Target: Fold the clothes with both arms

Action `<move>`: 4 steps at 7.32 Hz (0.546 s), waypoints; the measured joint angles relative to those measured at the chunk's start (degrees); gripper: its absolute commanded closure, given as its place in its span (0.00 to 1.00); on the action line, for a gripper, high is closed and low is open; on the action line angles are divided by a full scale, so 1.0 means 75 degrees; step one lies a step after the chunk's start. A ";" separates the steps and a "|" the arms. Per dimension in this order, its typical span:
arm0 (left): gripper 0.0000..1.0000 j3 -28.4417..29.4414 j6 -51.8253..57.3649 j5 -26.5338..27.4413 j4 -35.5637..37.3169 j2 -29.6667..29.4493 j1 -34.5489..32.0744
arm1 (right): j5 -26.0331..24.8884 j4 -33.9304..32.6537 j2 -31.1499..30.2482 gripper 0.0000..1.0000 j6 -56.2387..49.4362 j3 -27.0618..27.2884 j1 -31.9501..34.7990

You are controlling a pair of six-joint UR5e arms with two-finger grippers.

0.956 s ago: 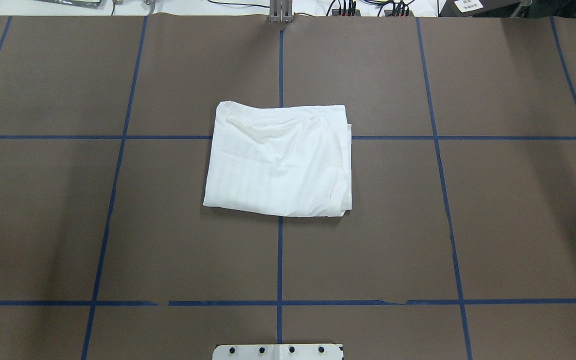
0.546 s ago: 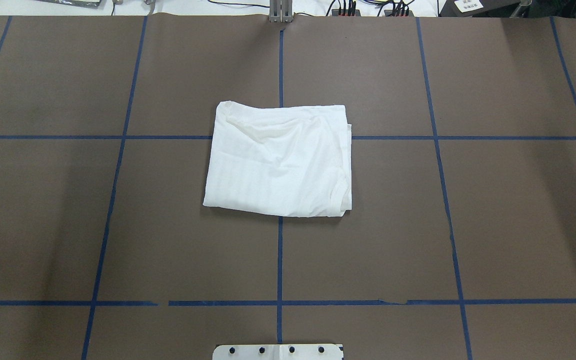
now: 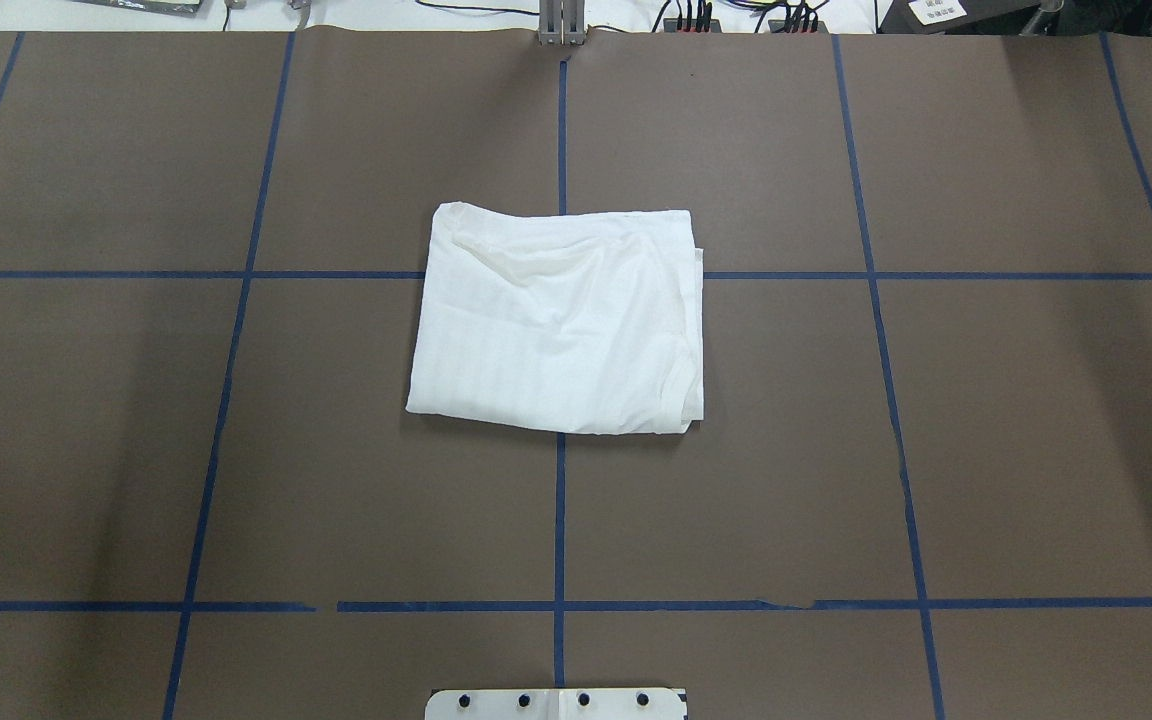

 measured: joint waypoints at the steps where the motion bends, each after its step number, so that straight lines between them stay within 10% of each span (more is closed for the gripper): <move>1: 0.00 0.0003 0.0008 -0.0003 0.0132 0.0004 -0.0001 | -0.0003 -0.0054 0.0001 0.00 0.0004 0.0008 0.0005; 4: 0.00 0.0059 0.0044 -0.0053 0.0340 0.0013 -0.0002 | 0.0008 -0.0206 0.0001 0.00 0.0007 0.0013 0.0030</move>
